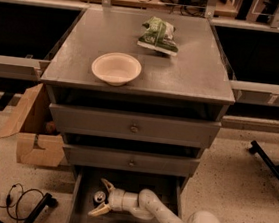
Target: Place pepsi can into bottom drawer
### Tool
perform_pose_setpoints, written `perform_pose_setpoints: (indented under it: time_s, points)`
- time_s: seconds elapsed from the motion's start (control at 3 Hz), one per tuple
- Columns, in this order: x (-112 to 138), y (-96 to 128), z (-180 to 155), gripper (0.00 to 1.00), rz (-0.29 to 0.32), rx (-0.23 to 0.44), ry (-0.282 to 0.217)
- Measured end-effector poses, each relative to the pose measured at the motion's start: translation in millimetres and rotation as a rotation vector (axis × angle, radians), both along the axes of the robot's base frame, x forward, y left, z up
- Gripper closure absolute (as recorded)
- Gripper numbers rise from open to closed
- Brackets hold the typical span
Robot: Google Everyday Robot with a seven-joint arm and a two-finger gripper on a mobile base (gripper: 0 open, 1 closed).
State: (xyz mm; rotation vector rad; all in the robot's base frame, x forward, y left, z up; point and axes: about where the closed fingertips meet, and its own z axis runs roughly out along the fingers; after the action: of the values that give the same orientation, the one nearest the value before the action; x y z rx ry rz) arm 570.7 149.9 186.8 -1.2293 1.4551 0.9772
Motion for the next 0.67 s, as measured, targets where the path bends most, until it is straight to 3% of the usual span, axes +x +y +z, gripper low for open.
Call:
perform_pose_setpoints:
  time_s: [0.33, 0.67]
  points:
    - [-10, -4, 8, 0.0, 0.004, -0.011, 0.001]
    - [-28, -55, 22, 0.0, -0.013, -0.151, -0.006]
